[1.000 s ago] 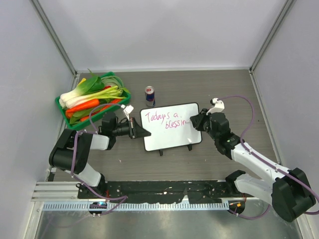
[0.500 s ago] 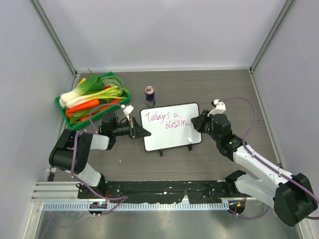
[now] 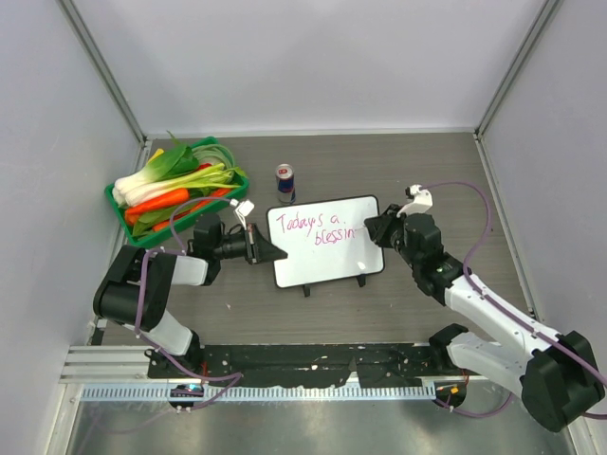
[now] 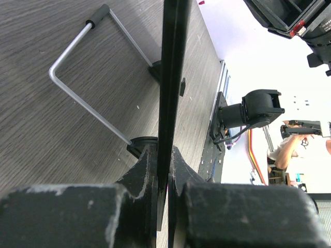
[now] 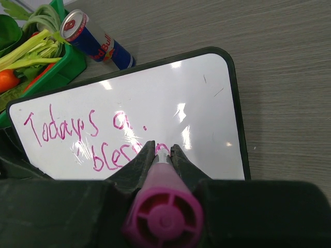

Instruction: Write a sentence on the whiteboard

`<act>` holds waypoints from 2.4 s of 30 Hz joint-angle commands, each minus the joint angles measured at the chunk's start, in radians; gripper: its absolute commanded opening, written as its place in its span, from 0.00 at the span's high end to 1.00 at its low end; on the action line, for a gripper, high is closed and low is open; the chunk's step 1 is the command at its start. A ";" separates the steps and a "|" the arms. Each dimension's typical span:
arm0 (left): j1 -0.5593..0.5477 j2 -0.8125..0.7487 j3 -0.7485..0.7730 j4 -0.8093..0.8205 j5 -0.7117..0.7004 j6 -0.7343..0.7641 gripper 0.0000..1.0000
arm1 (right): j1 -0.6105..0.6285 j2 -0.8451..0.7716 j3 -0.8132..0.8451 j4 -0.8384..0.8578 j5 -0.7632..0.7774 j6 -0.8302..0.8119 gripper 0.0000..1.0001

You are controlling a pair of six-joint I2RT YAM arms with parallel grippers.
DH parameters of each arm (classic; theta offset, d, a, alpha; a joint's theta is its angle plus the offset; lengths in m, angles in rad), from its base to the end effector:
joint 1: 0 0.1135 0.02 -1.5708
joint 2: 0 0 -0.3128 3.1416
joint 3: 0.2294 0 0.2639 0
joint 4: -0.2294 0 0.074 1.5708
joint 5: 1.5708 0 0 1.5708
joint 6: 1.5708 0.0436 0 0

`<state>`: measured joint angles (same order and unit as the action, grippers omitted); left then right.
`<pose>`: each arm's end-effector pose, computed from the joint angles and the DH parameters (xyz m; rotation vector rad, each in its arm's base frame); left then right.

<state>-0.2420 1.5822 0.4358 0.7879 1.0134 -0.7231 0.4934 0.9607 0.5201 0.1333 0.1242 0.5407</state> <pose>0.2581 -0.1018 0.1827 0.2641 2.0729 -1.5862 0.1880 0.0950 0.2791 0.1325 1.9144 0.5898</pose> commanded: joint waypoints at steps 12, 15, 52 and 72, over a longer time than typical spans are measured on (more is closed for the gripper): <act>-0.003 0.021 0.004 -0.065 -0.065 0.027 1.00 | -0.007 0.049 0.057 0.014 0.095 -0.016 0.99; -0.003 0.024 0.006 -0.064 -0.065 0.025 1.00 | -0.006 0.050 0.051 0.014 0.114 -0.019 0.99; -0.005 0.027 0.006 -0.064 -0.064 0.024 1.00 | -0.007 0.056 -0.003 0.014 0.023 -0.030 0.99; -0.003 0.022 0.006 -0.065 -0.067 0.025 1.00 | -0.007 0.042 0.004 -0.012 0.104 -0.028 0.99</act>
<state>-0.2420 1.5848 0.4358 0.7887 1.0134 -0.7242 0.4889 1.0122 0.5102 0.1345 0.1658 0.5285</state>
